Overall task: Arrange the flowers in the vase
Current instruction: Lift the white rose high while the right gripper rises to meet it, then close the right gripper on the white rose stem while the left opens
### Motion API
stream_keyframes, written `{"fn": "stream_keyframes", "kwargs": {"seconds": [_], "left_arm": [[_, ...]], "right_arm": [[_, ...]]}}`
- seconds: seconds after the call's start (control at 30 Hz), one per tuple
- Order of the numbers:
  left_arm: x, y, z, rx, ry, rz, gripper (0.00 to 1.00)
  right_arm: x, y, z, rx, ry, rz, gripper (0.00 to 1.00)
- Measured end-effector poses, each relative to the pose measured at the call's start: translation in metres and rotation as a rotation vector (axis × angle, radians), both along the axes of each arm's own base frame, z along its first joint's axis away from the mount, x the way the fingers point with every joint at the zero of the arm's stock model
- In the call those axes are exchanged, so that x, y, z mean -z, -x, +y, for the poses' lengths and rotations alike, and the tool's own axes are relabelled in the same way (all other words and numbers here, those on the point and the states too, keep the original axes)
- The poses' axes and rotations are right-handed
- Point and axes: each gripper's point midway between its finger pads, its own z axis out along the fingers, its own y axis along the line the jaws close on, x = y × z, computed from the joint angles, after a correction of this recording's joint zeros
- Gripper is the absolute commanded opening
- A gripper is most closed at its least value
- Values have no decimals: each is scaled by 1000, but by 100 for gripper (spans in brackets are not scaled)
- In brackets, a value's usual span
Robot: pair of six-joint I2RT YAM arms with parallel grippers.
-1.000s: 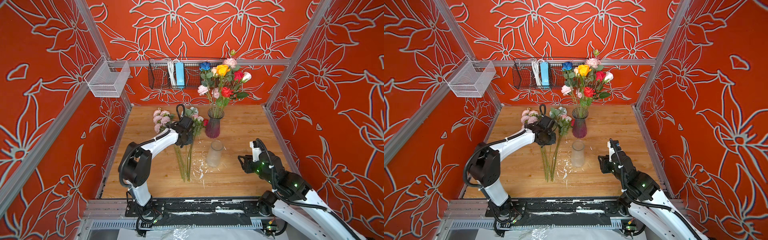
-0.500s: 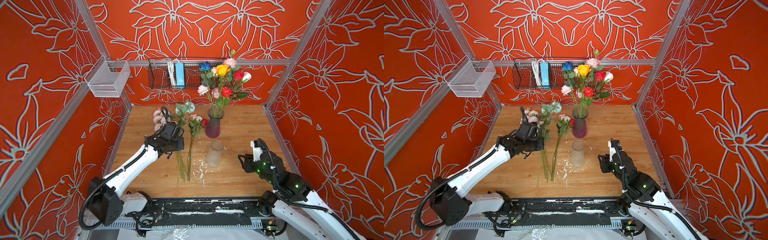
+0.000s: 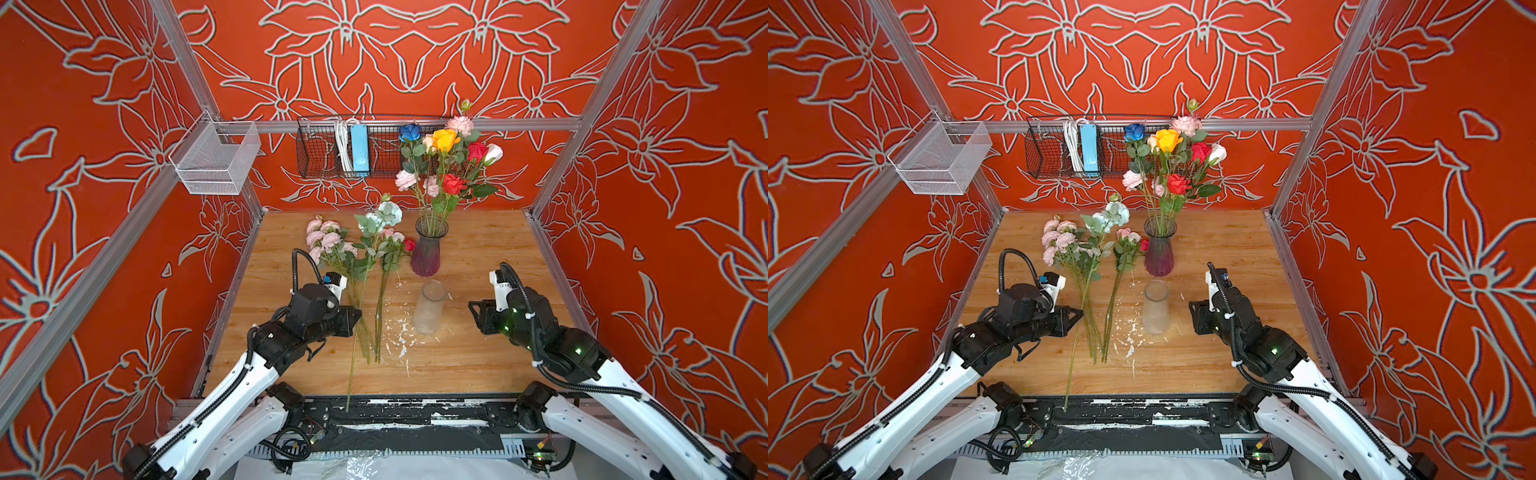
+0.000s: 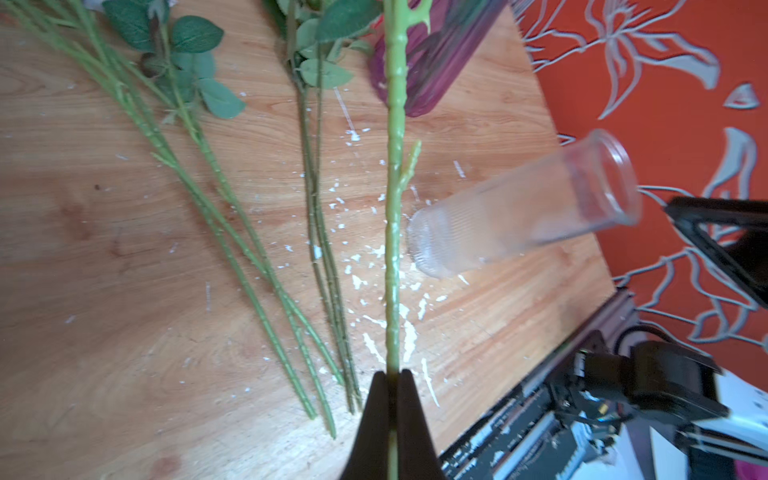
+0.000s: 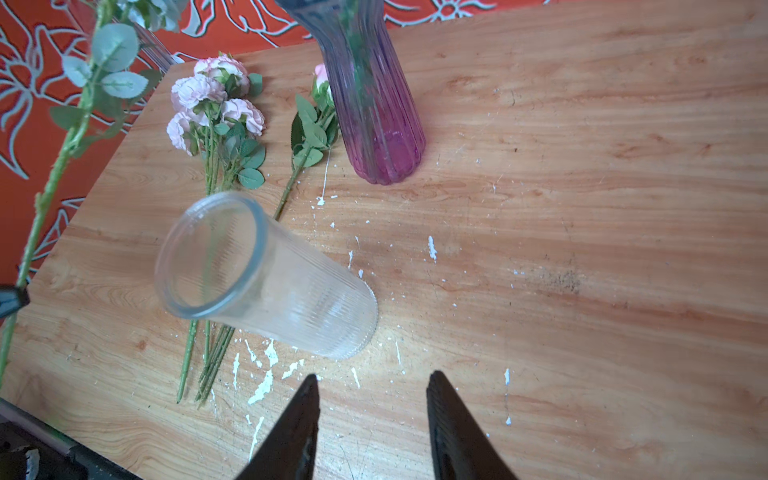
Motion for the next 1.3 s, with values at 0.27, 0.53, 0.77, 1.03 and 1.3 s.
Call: {"fn": "stream_keyframes", "kwargs": {"seconds": [0.27, 0.53, 0.77, 1.03, 1.3], "left_arm": [[-20, 31, 1, 39, 152, -98, 0], [-81, 7, -22, 106, 270, -300, 0], [-120, -25, -60, 203, 296, -392, 0], [-140, -39, -79, 235, 337, -487, 0], [-147, -44, -86, 247, 357, -524, 0]], "right_arm": [[-50, -7, 23, -101, -59, -88, 54], [-125, -19, 93, -355, -265, -161, 73], [-178, -48, 158, -526, -417, -162, 73], [-156, -82, 190, -487, -421, -77, 55], [-151, -90, 208, -499, -422, -62, 43]]}}
